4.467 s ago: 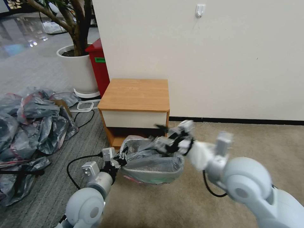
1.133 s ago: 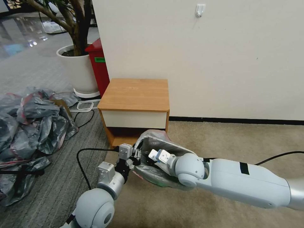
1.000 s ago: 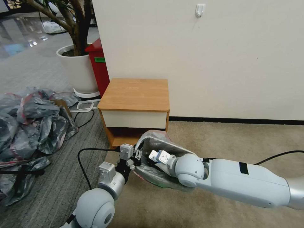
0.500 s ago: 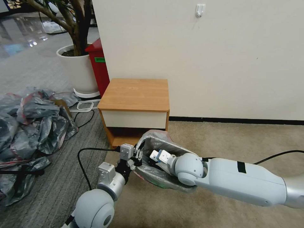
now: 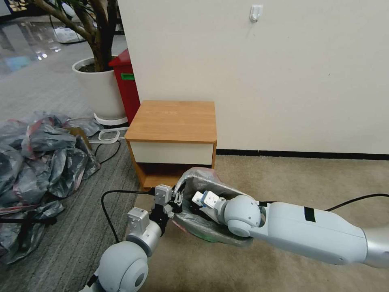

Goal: Pick up the garbage bag from the table and place it over the trash can.

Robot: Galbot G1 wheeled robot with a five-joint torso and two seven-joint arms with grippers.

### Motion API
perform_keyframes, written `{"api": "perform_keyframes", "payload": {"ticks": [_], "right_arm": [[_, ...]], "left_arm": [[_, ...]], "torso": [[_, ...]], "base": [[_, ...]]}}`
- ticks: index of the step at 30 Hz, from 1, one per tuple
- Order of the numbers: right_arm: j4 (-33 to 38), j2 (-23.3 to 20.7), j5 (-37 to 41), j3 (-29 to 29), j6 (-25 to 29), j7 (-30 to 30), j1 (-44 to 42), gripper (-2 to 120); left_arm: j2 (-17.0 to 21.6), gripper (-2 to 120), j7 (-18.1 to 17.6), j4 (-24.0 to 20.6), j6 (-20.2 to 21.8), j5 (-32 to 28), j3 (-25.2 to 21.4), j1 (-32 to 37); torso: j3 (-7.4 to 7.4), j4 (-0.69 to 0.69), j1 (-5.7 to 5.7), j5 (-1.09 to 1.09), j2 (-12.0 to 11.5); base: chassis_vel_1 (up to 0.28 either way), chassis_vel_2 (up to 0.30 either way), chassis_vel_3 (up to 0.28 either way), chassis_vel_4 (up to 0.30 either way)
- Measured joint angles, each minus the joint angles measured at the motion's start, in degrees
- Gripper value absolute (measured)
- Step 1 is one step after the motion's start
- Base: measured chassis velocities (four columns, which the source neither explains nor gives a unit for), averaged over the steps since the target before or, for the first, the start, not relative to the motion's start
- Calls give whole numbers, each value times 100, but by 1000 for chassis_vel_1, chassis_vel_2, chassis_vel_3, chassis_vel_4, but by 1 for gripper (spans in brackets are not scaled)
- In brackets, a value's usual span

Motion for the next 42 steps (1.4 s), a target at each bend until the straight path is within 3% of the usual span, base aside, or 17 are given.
{"api": "perform_keyframes", "payload": {"ticks": [20,24,28,29,33,34,37,38,42], "right_arm": [[507,-512,181,513,8,-195,-198,0],[841,-764,245,1100,12,-250,-626,0],[1433,-1063,257,2641,68,-519,-2029,0],[1433,-1063,257,2641,68,-519,-2029,0],[1913,-1234,67,3798,932,-354,-3416,4],[1913,-1234,67,3798,932,-354,-3416,4],[2195,-916,-371,4954,1745,-165,-4816,19],[2195,-916,-371,4954,1745,-165,-4816,19],[2231,-237,-1143,5906,2413,-151,-5748,34]], "left_arm": [[-234,7,-84,902,-47,-78,265,-455],[-327,7,-250,1085,-48,-438,175,-510],[-420,7,-490,1192,-44,-1039,50,-497],[-420,7,-490,1192,-44,-1039,50,-497],[-471,7,-710,1154,34,-1656,-66,-413],[-471,7,-710,1154,34,-1656,-66,-413],[-481,7,-779,1060,130,-1918,-140,-307],[-481,7,-779,1060,130,-1918,-140,-307],[-480,7,-790,995,185,-1937,-149,-166]], "torso": [[0,0,0,1,0],[0,0,0,1,0],[-1,-2,0,3,0],[-1,-2,0,3,0],[-1,-1,0,0,0],[-1,-1,0,0,0],[-1,-1,0,0,0],[-1,-1,0,0,0],[-1,0,0,2,0]], "base": [[0,0,0,0],[0,0,0,0],[0,0,0,0],[0,0,0,0],[0,0,0,0],[0,0,0,0],[0,0,0,0],[0,0,0,0],[0,0,0,0]]}}
